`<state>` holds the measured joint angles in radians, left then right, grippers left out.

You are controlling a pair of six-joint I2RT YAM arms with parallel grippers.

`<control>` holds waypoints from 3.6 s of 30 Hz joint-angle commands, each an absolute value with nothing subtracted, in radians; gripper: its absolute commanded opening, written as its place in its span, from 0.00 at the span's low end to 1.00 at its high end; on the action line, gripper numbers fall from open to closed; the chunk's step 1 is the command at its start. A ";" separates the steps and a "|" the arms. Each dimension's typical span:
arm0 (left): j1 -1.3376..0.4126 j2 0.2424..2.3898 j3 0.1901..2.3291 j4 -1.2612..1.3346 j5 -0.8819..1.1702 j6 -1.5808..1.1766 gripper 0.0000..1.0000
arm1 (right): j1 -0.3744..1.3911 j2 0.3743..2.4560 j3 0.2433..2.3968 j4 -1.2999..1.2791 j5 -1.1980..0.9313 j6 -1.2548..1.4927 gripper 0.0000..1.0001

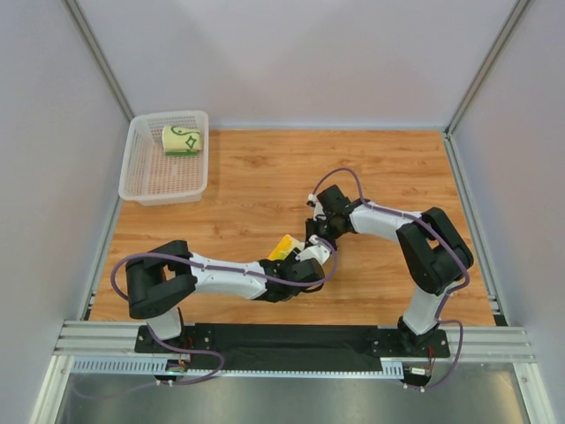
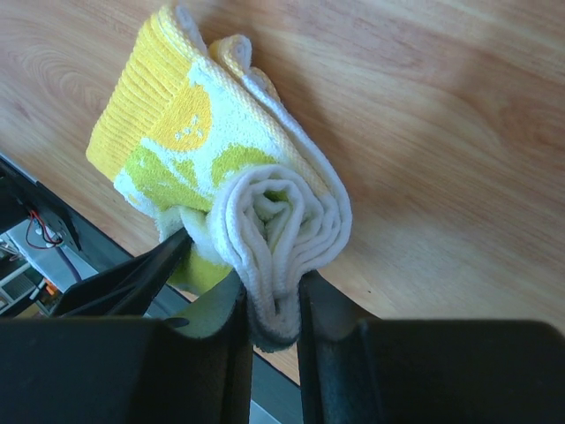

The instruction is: Roll the towels

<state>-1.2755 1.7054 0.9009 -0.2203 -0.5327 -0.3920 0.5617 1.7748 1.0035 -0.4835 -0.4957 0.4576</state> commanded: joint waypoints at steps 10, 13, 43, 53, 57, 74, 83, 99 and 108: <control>-1.258 1.750 0.747 -0.198 -0.390 -0.486 0.00 | 0.554 1.830 1.037 -0.520 -0.446 0.416 0.16; -1.258 1.698 0.724 -0.187 -0.351 -0.502 0.00 | 0.537 1.851 1.038 -0.514 -0.437 0.405 0.23; -1.217 1.324 0.580 -0.195 -0.108 -0.672 0.00 | 0.456 1.766 1.069 -0.661 -0.077 0.382 0.37; -1.000 1.140 0.347 -0.006 0.116 -0.857 0.00 | 0.456 1.677 1.052 -0.675 -0.129 0.387 0.37; -0.905 1.072 0.285 0.025 0.211 -0.957 0.00 | 0.456 1.606 1.002 -0.628 -0.250 0.402 0.37; -0.575 1.172 0.179 -0.034 0.468 -1.158 0.00 | 0.641 1.495 0.627 0.182 -0.666 0.710 0.59; -0.526 1.371 0.189 0.086 0.538 -1.152 0.00 | 0.752 1.643 0.643 0.328 -0.560 0.732 0.59; -0.451 1.378 0.199 0.063 0.601 -1.121 0.01 | 0.841 1.806 0.611 0.592 -0.419 0.779 0.11; -0.457 0.975 0.360 -0.414 0.420 -0.936 0.47 | 0.838 1.617 0.647 0.398 -0.409 0.680 0.00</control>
<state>-0.4568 1.0885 0.2920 -0.1242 0.5606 -1.0462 0.8429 1.7016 0.6155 0.4725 -0.4591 0.7578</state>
